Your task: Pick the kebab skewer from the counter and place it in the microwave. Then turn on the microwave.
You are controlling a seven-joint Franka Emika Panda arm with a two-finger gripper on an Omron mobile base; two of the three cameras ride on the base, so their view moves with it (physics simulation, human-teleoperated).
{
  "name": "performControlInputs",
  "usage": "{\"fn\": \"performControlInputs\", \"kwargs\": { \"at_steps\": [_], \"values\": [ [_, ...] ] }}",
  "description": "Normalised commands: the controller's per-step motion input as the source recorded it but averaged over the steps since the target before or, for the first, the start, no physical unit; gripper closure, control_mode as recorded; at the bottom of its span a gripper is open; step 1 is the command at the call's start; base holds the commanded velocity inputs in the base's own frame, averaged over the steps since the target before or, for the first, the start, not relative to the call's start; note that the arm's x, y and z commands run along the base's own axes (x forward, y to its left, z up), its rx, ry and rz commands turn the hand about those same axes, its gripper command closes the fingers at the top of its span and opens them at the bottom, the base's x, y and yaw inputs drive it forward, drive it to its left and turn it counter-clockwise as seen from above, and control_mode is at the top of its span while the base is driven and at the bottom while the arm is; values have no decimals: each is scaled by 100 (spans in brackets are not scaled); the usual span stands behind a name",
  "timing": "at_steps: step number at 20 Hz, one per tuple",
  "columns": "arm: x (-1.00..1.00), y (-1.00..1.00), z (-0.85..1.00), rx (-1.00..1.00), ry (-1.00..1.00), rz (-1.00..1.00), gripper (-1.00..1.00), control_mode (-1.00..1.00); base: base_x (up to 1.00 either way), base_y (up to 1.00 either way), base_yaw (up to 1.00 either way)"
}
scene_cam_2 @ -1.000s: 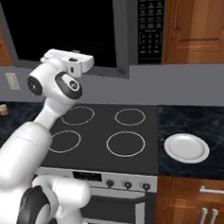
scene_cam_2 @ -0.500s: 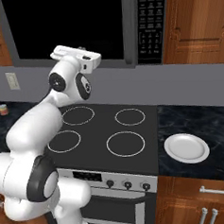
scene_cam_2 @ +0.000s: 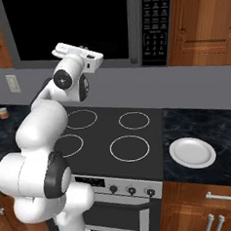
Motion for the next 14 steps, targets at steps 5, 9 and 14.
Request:
{"fn": "performControlInputs", "kwargs": {
  "at_steps": [5,9,14],
  "values": [
    [33,0,43,4,9,2,100,-100,0,0,0],
    [-53,-20,39,0,3,0,100,-100,0,0,0],
    [-100,-39,44,0,0,0,100,-100,0,0,0]
  ]
}}
